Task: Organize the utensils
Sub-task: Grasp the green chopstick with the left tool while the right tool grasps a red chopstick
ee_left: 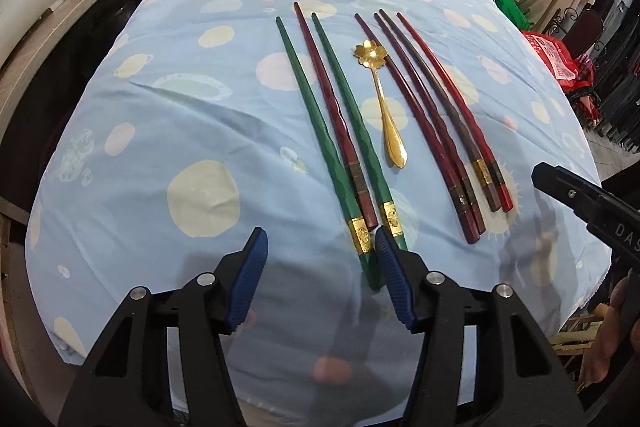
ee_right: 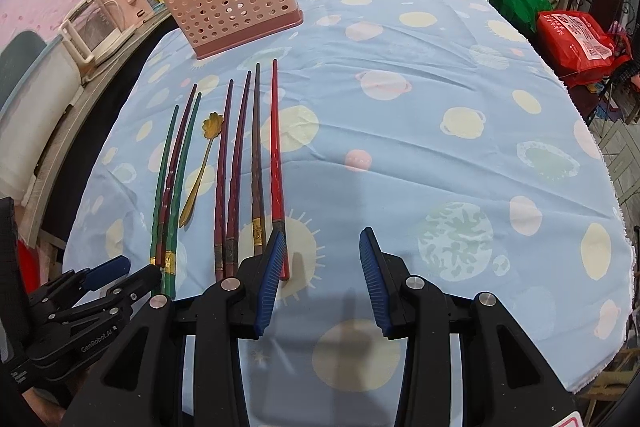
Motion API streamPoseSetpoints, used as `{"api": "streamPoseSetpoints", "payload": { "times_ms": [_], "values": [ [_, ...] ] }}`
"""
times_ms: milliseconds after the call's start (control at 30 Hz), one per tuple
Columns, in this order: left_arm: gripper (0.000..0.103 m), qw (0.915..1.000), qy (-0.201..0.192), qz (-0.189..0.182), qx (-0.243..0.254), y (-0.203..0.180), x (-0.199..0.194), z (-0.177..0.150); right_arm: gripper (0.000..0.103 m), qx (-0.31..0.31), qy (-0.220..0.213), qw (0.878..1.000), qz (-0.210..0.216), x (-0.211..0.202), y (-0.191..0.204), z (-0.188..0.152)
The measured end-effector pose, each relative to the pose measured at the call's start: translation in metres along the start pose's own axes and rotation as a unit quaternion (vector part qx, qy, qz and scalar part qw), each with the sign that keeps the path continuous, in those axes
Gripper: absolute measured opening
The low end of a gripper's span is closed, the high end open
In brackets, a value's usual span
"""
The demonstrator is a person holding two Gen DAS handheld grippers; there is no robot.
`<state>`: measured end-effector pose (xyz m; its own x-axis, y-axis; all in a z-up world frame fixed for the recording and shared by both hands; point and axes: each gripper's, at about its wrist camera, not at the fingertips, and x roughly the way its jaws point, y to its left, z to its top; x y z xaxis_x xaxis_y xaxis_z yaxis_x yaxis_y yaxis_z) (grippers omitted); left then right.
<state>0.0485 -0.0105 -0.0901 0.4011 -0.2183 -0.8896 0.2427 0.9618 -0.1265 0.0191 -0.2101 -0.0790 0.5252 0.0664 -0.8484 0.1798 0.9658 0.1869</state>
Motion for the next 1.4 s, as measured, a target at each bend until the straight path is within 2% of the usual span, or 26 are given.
{"api": "streamPoseSetpoints", "payload": {
  "times_ms": [233, 400, 500, 700, 1133, 1400],
  "values": [
    [0.045, 1.0000, -0.002, 0.008, 0.000, 0.003, 0.000, 0.000, 0.038, -0.009, 0.007, 1.000, 0.003, 0.006, 0.007, 0.000],
    [0.032, 0.9999, -0.003, 0.011, -0.009, 0.010, -0.001, 0.001, 0.037, -0.015, 0.014, 1.000, 0.007, 0.012, 0.011, 0.000],
    [0.025, 0.9998, -0.003, 0.012, -0.013, 0.014, -0.001, 0.003, 0.034, -0.020, 0.017, 1.000, 0.009, 0.015, 0.015, 0.001],
    [0.013, 0.9997, -0.004, 0.014, -0.020, 0.021, 0.000, 0.005, 0.020, -0.029, 0.028, 0.999, 0.014, 0.024, 0.021, 0.001],
    [0.011, 0.9997, -0.005, 0.012, -0.023, 0.022, 0.001, 0.006, 0.008, -0.053, 0.025, 0.998, -0.001, 0.036, 0.027, 0.000],
    [0.008, 0.9994, -0.008, 0.000, -0.033, 0.026, -0.001, 0.006, 0.007, -0.047, 0.015, 0.999, 0.005, 0.029, 0.022, -0.002]
  ]
}}
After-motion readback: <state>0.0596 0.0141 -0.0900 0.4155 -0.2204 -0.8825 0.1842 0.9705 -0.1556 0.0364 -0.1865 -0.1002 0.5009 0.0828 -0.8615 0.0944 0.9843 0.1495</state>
